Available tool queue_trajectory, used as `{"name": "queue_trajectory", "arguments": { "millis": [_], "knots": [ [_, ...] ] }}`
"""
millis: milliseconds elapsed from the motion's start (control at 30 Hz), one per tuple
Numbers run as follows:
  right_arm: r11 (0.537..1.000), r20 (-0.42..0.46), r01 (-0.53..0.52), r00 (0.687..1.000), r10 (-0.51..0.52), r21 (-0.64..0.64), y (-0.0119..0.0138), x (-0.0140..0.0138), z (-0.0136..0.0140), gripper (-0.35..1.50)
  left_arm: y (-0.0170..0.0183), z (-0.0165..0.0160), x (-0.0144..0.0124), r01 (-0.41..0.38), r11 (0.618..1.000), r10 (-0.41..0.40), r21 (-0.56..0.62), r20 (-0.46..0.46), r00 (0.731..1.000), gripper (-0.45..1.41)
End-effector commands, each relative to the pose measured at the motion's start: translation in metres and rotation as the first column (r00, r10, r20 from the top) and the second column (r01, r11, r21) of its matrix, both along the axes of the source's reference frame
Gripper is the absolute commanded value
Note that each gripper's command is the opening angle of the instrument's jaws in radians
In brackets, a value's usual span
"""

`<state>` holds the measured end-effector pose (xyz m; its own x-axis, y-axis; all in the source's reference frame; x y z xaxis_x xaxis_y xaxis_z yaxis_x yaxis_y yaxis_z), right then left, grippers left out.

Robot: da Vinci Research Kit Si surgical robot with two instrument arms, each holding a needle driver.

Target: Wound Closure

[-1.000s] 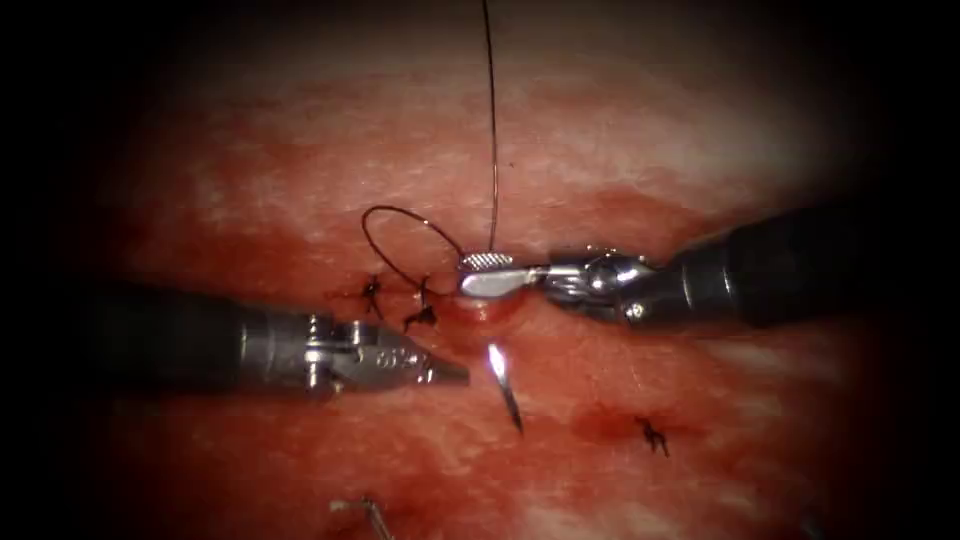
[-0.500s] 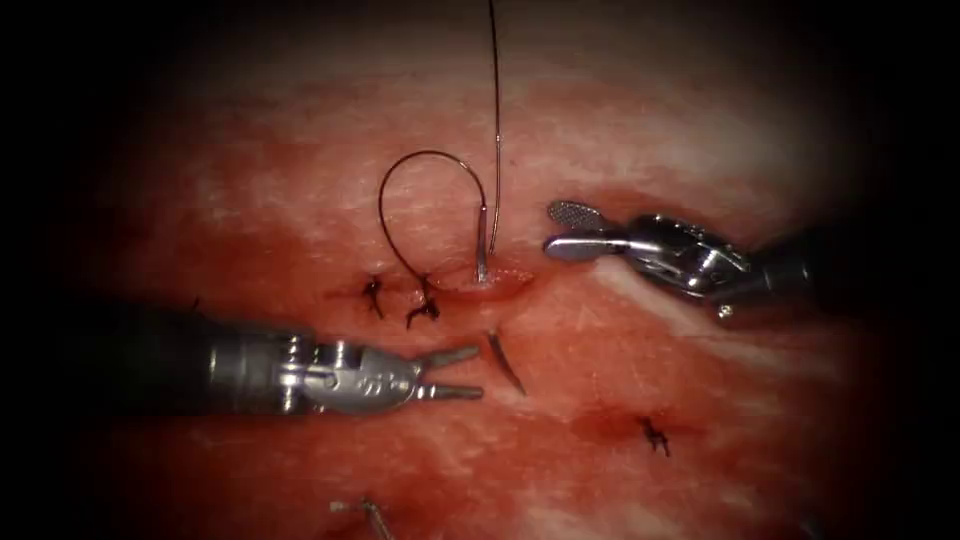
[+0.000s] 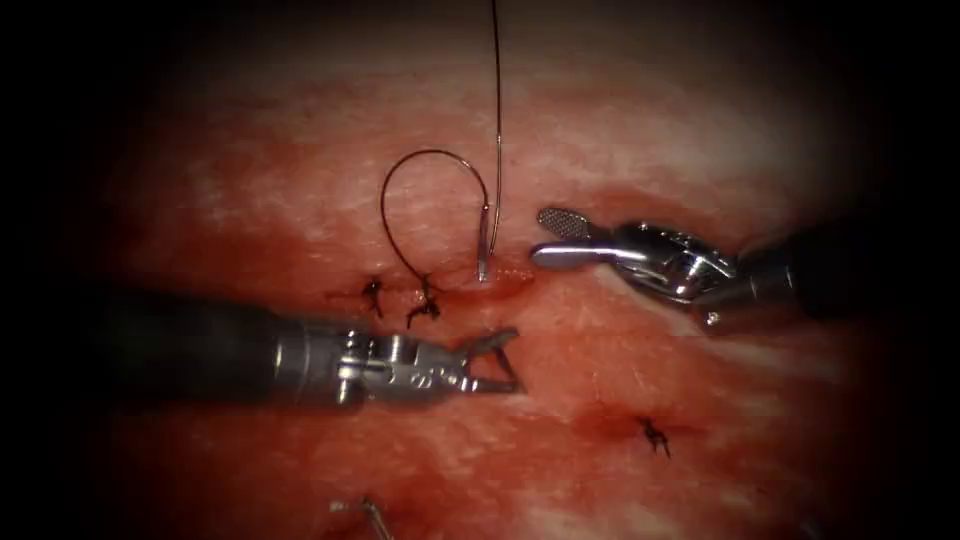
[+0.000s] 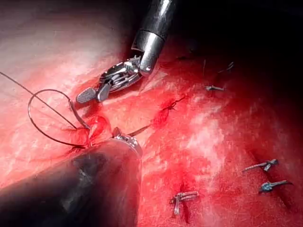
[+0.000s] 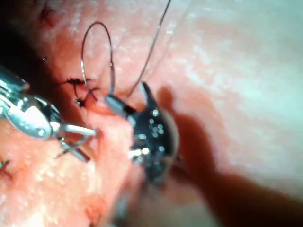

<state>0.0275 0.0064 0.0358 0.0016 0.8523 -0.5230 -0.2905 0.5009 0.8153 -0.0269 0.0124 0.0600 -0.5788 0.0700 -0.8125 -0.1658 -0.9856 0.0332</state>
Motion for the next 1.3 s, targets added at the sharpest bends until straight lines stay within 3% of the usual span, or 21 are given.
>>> {"name": "queue_trajectory", "arguments": {
  "millis": [33, 100, 200, 233, 300, 467, 500, 533, 567, 600, 700, 800, 1000, 1100, 1133, 1233, 1300],
  "knots": [
    [1.000, 0.001, 0.002, 1.000, -0.002, -0.002, -0.0008, 0.0004, 0.0006, 0.91, -0.0004, 0.0008, -0.0004, -0.004, 1.000, 0.004, 0.004, -0.008, 1.000, 0.24],
    [1.000, -0.001, 0.004, 1.000, -0.004, -0.002, -0.0008, 0.0005, 0.0006, 0.91, -0.0004, 0.0010, -0.0004, -0.011, 1.000, 0.012, 0.008, -0.016, 1.000, 0.24],
    [1.000, 0.000, 0.003, 1.000, -0.003, -0.003, -0.0008, 0.0006, 0.0007, 0.91, 0.0000, 0.0010, -0.0004, -0.011, 1.000, 0.012, 0.012, -0.018, 1.000, 0.02],
    [1.000, 0.000, 0.002, 1.000, -0.002, -0.004, -0.0009, 0.0007, 0.0007, 0.91, 0.0003, 0.0010, -0.0004, -0.010, 1.000, 0.011, 0.014, -0.018, 1.000, -0.45],
    [1.000, -0.004, 0.007, 1.000, -0.007, -0.005, -0.0011, 0.0007, 0.0008, 0.91, 0.0004, 0.0010, -0.0003, -0.038, 0.998, 0.036, 0.050, 0.035, 0.999, -0.45],
    [1.000, -0.013, 0.019, 1.000, -0.020, -0.012, -0.0015, 0.0004, 0.0007, 0.91, 0.0011, 0.0003, 0.0002, -0.005, 0.982, -0.014, 0.187, 0.101, 0.995, -0.45],
    [1.000, -0.018, 0.025, 1.000, -0.025, -0.012, -0.0016, 0.0004, 0.0007, 0.91, 0.0014, -0.0001, 0.0005, -0.003, 0.960, -0.049, 0.279, 0.177, 0.983, -0.45],
    [0.999, -0.023, 0.030, 0.999, -0.031, -0.013, -0.0018, 0.0003, 0.0007, 0.91, 0.0018, -0.0008, 0.0008, -0.012, 0.929, -0.101, 0.370, 0.284, 0.954, -0.45],
    [0.999, -0.026, 0.033, 0.999, -0.034, -0.014, -0.0019, 0.0004, 0.0007, 0.91, 0.0019, -0.0011, 0.0010, -0.011, 0.917, -0.123, 0.398, 0.311, 0.942, -0.45],
    [0.999, -0.028, 0.036, 0.999, -0.036, -0.016, -0.0022, 0.0004, 0.0007, 0.91, 0.0020, -0.0018, 0.0012, -0.027, 0.879, -0.170, 0.476, 0.366, 0.915, -0.45],
    [0.999, -0.032, 0.040, 0.999, -0.041, -0.018, -0.0024, 0.0006, 0.0009, 0.91, 0.0019, -0.0029, 0.0012, -0.066, 0.820, -0.211, 0.569, 0.408, 0.888, -0.45],
    [0.999, -0.038, 0.046, 0.998, -0.047, -0.019, -0.0026, 0.0007, 0.0009, 0.91, 0.0012, -0.0048, 0.0008, -0.145, 0.692, -0.317, 0.707, 0.478, 0.819, -0.45],
    [0.999, -0.040, 0.048, 0.998, -0.049, -0.020, -0.0027, 0.0008, 0.0010, 0.91, 0.0013, -0.0076, 0.0010, -0.249, 0.500, -0.436, 0.829, 0.490, 0.755, -0.45],
    [0.998, -0.040, 0.053, 0.998, -0.054, -0.020, -0.0027, 0.0008, 0.0010, 0.91, 0.0018, -0.0093, 0.0013, -0.281, 0.356, -0.528, 0.891, 0.440, 0.726, -0.45],
    [0.998, -0.040, 0.053, 0.998, -0.053, -0.021, -0.0028, 0.0009, 0.0010, 0.91, 0.0023, -0.0104, 0.0016, -0.278, 0.290, -0.564, 0.916, 0.398, 0.723, -0.45],
    [0.998, -0.040, 0.053, 0.998, -0.054, -0.022, -0.0029, 0.0009, 0.0011, 0.91, 0.0029, -0.0120, 0.0021, -0.288, 0.241, -0.584, 0.927, 0.376, 0.720, -0.45],
    [0.998, -0.043, 0.056, 0.997, -0.057, -0.023, -0.0031, 0.0009, 0.0012, 0.91, 0.0029, -0.0137, 0.0028, -0.293, 0.234, -0.587, 0.927, 0.375, 0.718, -0.45]
  ]
}}
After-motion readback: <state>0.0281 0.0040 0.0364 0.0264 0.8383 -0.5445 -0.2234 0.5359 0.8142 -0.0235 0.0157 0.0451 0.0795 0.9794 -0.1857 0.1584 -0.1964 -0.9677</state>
